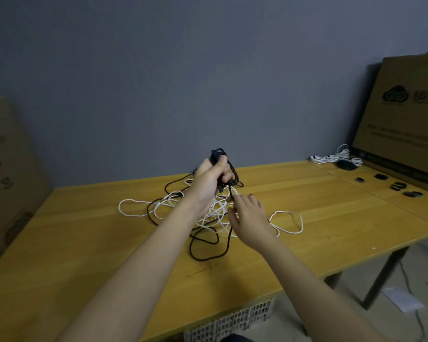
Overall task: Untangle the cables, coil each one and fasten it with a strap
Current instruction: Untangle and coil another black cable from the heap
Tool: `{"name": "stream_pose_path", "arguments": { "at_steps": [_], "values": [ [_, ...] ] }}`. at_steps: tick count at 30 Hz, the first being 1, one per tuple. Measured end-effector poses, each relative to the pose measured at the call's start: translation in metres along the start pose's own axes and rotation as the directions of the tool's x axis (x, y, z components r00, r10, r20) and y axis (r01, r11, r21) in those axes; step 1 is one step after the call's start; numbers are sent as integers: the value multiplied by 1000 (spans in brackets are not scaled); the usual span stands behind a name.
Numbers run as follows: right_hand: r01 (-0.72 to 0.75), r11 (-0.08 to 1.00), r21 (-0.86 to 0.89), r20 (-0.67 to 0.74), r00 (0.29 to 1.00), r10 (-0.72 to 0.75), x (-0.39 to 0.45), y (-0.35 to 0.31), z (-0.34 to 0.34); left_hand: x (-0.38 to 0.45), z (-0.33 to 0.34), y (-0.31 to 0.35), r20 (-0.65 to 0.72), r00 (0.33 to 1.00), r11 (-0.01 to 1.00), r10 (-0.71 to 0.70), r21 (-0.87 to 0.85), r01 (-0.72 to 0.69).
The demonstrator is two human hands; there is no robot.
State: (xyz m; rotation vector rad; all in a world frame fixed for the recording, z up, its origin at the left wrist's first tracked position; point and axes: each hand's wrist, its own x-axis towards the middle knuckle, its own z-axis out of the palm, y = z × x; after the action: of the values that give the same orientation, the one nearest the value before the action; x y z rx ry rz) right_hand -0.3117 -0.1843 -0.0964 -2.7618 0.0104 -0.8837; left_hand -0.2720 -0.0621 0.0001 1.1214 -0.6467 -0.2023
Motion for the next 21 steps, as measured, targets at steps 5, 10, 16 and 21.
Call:
{"name": "stream_pose_path", "arguments": {
  "at_steps": [5, 10, 16, 21],
  "values": [
    [-106, 955, 277, -40, 992, 122, -4, -7, 3, 6, 4, -11, -97, 992, 979, 84, 193, -64],
    [-285, 758, 587, -133, 889, 437, 0, -10, -6, 9, 9, -14, -120, 980, 960, 159, 249, -125],
    [-329, 794, 512, -165, 869, 466, -5, -5, -9, 13, 6, -12, -100, 967, 922, 235, 336, -190],
    [-272, 651, 709, -77, 887, 455, -15, -2, -10, 19, -3, -13, -1, 983, 666, 183, 736, -123]
  ]
}}
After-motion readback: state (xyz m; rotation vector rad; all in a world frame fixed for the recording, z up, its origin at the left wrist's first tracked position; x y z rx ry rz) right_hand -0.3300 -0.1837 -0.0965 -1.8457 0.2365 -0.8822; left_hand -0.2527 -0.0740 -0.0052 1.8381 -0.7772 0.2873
